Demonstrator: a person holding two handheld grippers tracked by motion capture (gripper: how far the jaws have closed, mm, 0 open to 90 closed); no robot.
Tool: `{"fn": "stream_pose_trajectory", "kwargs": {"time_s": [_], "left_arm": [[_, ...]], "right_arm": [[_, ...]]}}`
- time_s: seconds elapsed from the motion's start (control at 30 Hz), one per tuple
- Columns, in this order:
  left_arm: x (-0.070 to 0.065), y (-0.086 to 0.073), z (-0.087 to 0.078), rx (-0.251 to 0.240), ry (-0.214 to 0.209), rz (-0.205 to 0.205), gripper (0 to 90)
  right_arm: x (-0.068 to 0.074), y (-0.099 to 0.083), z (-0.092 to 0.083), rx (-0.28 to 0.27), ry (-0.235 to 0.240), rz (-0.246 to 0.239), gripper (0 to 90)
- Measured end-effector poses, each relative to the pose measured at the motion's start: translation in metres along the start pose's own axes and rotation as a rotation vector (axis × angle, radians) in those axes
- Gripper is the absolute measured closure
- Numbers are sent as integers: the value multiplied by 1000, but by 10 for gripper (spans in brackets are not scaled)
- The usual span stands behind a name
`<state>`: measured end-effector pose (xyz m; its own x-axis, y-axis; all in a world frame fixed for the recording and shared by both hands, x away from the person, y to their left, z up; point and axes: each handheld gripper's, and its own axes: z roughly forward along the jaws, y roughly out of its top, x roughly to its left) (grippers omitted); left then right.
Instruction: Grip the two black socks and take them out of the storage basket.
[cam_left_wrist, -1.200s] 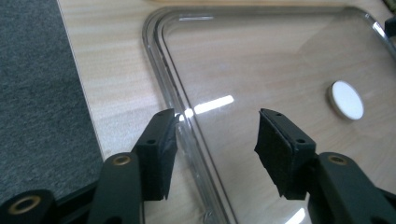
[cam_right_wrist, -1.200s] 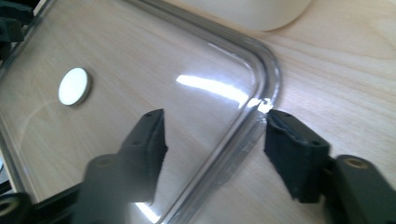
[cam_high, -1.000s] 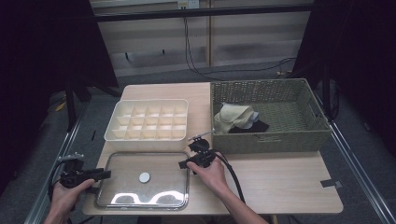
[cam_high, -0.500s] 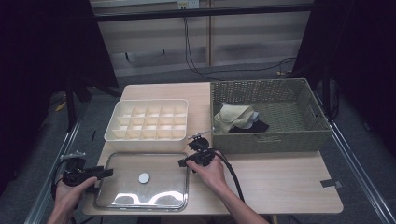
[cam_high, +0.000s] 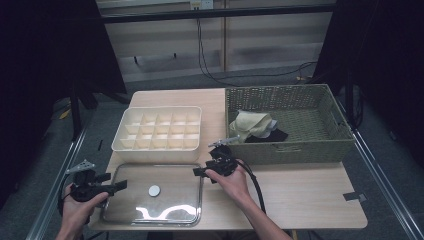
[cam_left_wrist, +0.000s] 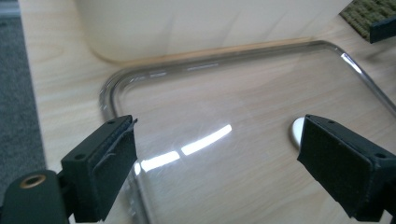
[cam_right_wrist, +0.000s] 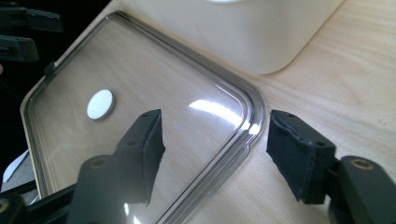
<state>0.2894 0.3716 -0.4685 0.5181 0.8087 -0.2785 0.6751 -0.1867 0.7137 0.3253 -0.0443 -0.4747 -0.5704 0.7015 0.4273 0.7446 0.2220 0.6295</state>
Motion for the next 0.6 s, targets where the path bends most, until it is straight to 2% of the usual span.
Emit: {"fn": "stream_pose_trajectory", "kwargs": {"time_s": [0.1,0.17,0.23,0.27,0.33,0.4,0.6], "left_arm": [[-6,3,2,-2,-2,5,82],[-8,3,2,-26,-36,-36,113],[-10,3,2,-35,-22,-39,107],[-12,3,2,-40,-15,-31,107],[-14,4,3,-33,-37,-32,106],[-18,4,3,-44,-28,-7,114],[-30,7,6,-40,-58,-11,118]], "right_arm": [[0,0,-3,-7,7,-11,351],[0,2,-7,-18,17,-15,328],[1,4,-10,-26,27,-23,328],[1,4,-10,-26,27,-23,328],[2,5,-13,-31,30,-34,329],[2,7,-16,-34,30,-43,330],[0,10,-25,-44,43,-49,335]]}}
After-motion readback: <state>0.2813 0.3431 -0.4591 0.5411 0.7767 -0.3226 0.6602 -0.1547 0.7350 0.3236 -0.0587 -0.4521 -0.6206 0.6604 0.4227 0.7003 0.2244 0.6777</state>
